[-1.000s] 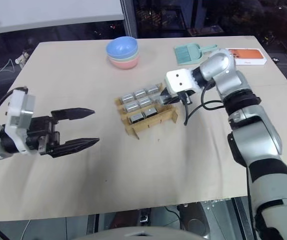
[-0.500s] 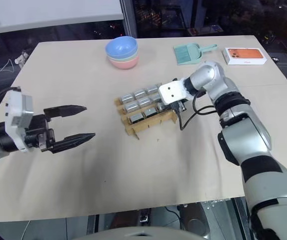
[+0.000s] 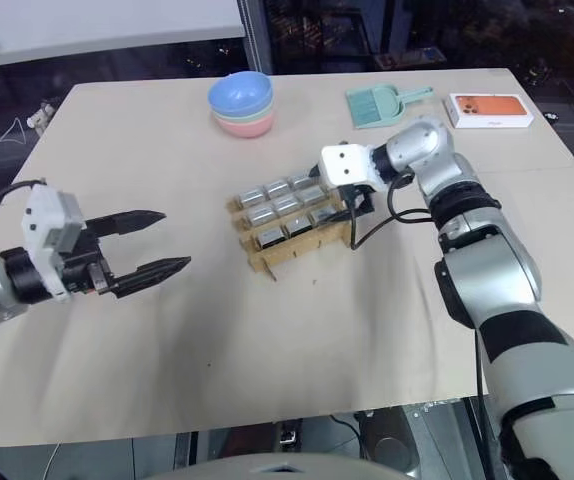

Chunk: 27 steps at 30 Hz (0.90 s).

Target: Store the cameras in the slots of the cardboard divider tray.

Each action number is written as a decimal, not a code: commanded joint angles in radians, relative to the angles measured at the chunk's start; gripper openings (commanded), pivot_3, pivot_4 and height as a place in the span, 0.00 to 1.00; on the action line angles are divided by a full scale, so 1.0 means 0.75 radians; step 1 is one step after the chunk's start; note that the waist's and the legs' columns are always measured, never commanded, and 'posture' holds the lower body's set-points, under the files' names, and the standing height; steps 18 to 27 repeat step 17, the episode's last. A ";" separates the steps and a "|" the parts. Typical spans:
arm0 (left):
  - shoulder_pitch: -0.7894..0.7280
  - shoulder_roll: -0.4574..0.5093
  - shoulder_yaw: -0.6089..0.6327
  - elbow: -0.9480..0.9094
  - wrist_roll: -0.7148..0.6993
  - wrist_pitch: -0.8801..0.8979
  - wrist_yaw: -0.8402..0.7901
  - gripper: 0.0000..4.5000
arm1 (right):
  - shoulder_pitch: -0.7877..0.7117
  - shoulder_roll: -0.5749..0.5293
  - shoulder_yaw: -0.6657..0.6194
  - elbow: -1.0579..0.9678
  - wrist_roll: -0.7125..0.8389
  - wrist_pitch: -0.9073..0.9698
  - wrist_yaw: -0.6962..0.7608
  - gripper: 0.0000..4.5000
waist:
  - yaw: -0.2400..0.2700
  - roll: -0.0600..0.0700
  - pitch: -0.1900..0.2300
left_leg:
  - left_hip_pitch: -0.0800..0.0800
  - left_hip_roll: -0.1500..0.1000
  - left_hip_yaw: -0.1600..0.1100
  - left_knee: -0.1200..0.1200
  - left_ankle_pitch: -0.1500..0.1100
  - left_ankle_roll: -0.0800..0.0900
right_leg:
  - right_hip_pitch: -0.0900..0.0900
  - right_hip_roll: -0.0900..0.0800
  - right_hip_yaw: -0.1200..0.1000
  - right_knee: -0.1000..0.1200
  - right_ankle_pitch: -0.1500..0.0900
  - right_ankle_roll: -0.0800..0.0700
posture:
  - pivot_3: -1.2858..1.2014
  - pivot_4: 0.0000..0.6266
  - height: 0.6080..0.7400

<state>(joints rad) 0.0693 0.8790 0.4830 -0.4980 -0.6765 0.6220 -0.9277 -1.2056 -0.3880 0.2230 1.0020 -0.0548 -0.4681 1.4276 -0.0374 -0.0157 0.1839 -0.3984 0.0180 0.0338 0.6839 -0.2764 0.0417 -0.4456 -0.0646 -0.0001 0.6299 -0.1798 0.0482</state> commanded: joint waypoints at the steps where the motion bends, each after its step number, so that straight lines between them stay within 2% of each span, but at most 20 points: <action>1: 0.113 -0.115 0.040 -0.095 -0.012 -0.042 0.078 1.00 | 0.264 -0.152 -0.174 -0.393 0.241 0.277 0.044 0.98 | 0.018 0.000 0.000 | -0.002 -0.001 -0.001 0.000 0.000 0.000 | 0.000 -0.002 -0.002 -0.003 0.000 0.000 | 0.52 0.24 1.00; 4: 0.204 -0.234 0.037 -0.122 -0.009 -0.041 0.177 1.00 | 0.506 -0.271 -0.276 -0.740 0.365 0.546 -0.023 0.98 | 0.035 0.000 0.000 | -0.005 -0.002 -0.002 -0.001 0.000 0.000 | -0.002 -0.007 -0.004 -0.005 0.000 0.000 | 0.52 0.24 1.00; 6: 0.317 -0.287 0.011 -0.133 0.054 -0.119 0.158 1.00 | 0.700 -0.354 -0.350 -0.970 0.449 0.746 -0.076 0.98 | 0.036 0.001 0.000 | -0.004 -0.003 0.000 -0.002 -0.001 0.001 | -0.002 -0.007 -0.004 -0.004 0.000 0.000 | 0.52 0.24 1.00; 8: 0.402 -0.365 -0.014 -0.101 0.117 -0.186 0.200 1.00 | 1.012 -0.430 -0.450 -1.229 0.532 0.919 -0.143 0.98 | 0.041 0.000 -0.003 | -0.003 -0.003 0.000 -0.003 -0.003 0.005 | -0.001 -0.007 -0.004 -0.005 0.000 0.000 | 0.52 0.24 1.00; 11: 0.448 -0.443 -0.047 -0.053 0.190 -0.306 0.223 1.00 | 1.341 -0.437 -0.588 -1.407 0.625 0.999 -0.246 0.98 | 0.053 -0.001 -0.004 | 0.001 -0.003 -0.002 -0.003 -0.005 0.008 | 0.003 -0.006 -0.006 -0.006 -0.002 -0.003 | 0.52 0.24 1.00; 14: 0.464 -0.472 -0.076 -0.012 0.254 -0.383 0.232 1.00 | 1.534 -0.424 -0.676 -1.451 0.657 0.964 -0.293 0.98 | 0.053 0.000 -0.005 | 0.004 -0.002 0.000 0.003 -0.005 0.009 | 0.006 -0.002 -0.003 -0.005 -0.004 -0.005 | 0.52 0.24 1.00; 17: 0.462 -0.498 -0.090 0.039 0.283 -0.469 0.226 1.00 | 1.665 -0.422 -0.715 -1.455 0.666 0.920 -0.314 0.98 | 0.046 0.000 -0.005 | 0.012 0.001 0.005 0.005 -0.004 0.009 | 0.011 -0.001 -0.001 -0.005 -0.006 0.000 | 0.52 0.24 1.00; 27: 0.462 -0.498 -0.090 0.039 0.283 -0.469 0.226 1.00 | 1.665 -0.422 -0.715 -1.455 0.666 0.920 -0.314 0.98 | 0.046 0.000 -0.005 | 0.012 0.001 0.005 0.005 -0.004 0.009 | 0.011 -0.001 -0.001 -0.005 -0.006 0.000 | 0.52 0.24 1.00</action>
